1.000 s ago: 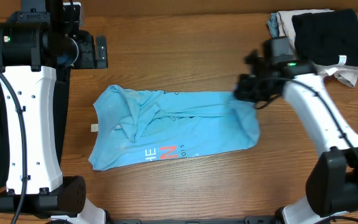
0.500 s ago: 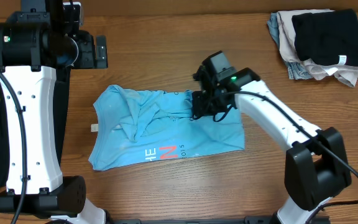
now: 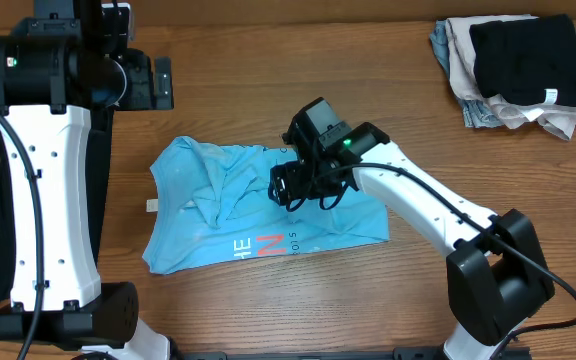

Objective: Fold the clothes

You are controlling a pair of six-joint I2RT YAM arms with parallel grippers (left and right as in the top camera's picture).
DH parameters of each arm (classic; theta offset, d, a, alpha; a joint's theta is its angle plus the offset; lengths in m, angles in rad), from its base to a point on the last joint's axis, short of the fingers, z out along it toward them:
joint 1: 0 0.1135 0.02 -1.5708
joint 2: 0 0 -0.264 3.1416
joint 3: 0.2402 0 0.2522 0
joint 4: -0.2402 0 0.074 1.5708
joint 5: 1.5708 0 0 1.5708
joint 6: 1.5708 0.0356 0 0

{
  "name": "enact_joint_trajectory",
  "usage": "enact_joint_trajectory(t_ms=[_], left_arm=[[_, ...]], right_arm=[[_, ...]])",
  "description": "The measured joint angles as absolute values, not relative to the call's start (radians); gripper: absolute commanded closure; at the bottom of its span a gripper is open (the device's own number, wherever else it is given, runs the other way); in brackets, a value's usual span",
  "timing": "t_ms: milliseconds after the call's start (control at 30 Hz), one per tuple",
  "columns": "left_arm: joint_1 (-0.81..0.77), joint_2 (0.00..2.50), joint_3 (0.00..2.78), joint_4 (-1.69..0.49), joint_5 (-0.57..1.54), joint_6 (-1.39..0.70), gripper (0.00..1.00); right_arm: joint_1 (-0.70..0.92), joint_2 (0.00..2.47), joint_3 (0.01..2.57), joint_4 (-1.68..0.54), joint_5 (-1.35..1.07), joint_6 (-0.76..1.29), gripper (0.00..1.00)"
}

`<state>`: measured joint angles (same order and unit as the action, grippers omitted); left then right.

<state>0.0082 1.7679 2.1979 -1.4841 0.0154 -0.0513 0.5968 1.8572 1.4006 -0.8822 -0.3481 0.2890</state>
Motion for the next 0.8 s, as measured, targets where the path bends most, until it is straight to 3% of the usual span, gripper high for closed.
enact_joint_trajectory(t_ms=[367, 467, 633, 800], left_arm=[[0.008, 1.824, 2.198, -1.483, 0.015, -0.051, 0.00], [0.008, 1.844, 2.198, -1.482, 0.015, -0.051, 0.00], [0.008, 1.874, 2.198, -1.480, 0.015, -0.048, 0.00], [0.008, 1.903, 2.198, -1.477, 0.015, -0.048, 0.00]], right_arm=[[0.545, 1.857, 1.395, -0.893, -0.197, 0.205, 0.16], [0.545, 1.857, 1.365, -0.849, -0.182, 0.161, 0.33], [0.545, 1.857, 1.294, -0.797, -0.172, 0.103, 0.35], [0.545, 1.858, 1.245, -0.754, -0.179, 0.060, 0.44]])
